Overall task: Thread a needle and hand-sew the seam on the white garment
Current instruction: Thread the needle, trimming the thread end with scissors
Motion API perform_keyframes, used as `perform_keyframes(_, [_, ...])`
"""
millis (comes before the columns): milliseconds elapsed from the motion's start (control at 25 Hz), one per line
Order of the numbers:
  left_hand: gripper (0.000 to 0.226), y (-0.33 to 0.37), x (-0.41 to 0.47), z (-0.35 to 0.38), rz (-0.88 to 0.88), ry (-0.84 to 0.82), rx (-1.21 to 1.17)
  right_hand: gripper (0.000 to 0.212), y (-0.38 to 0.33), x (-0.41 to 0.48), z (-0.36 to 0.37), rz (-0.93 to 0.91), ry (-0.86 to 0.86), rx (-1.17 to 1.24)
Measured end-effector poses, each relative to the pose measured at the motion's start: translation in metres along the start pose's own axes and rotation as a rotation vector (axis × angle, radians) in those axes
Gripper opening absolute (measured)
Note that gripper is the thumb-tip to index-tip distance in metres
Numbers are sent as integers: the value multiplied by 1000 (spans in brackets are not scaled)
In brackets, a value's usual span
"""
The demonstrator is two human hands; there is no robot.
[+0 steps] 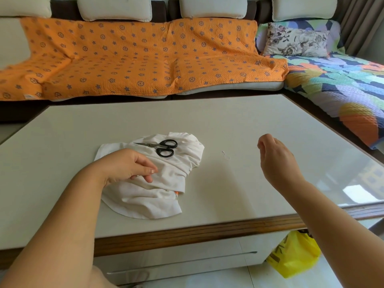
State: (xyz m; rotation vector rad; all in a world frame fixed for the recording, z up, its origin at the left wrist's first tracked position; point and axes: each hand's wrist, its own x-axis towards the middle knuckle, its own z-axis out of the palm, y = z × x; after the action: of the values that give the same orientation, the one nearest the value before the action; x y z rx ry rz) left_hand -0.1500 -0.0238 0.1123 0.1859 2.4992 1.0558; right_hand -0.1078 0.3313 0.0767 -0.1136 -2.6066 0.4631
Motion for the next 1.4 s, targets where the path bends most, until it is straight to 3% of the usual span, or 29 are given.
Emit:
perform_keyframes(400, [20,1,3,-2,-29,219,146,15,-11,0,-6,42,4,67])
perform_keyframes(480, [15,-5,7,-6,-110,278,203,17,-17,0,-9,165,-17,273])
perform_keyframes(560, [12,-11,10,-17,-268,322,301,14,-28,1,-16,316,-36,641])
perform_keyframes(640, [35,-9,6,-21,-394,355,537,12,-39,2,-25,312,-40,768])
perform_keyframes(680, [46,-3,4,-17,-348,415,636,11,-45,1,-29,290,-56,774])
perform_keyframes(720, [52,8,0,-8,-193,480,649,10,-53,1,-33,276,-81,795])
perform_keyframes(800, [56,44,-8,24,239,446,299,8,-68,-2,-36,275,-141,897])
perform_keyframes(840, [56,62,-11,44,372,311,50,8,-74,-4,-36,276,-176,948])
perform_keyframes(920, [49,84,-9,80,477,15,-291,10,-85,-7,-34,272,-243,1012])
perform_keyframes(1000, [33,91,-2,99,455,-57,-491,12,-89,-8,-31,279,-278,1047])
perform_keyframes(1120, [18,95,6,103,339,-11,-707,12,-84,-6,-30,359,-278,1108])
perform_keyframes(1400, [13,102,10,104,224,41,-818,10,-72,-6,-25,454,-384,1385])
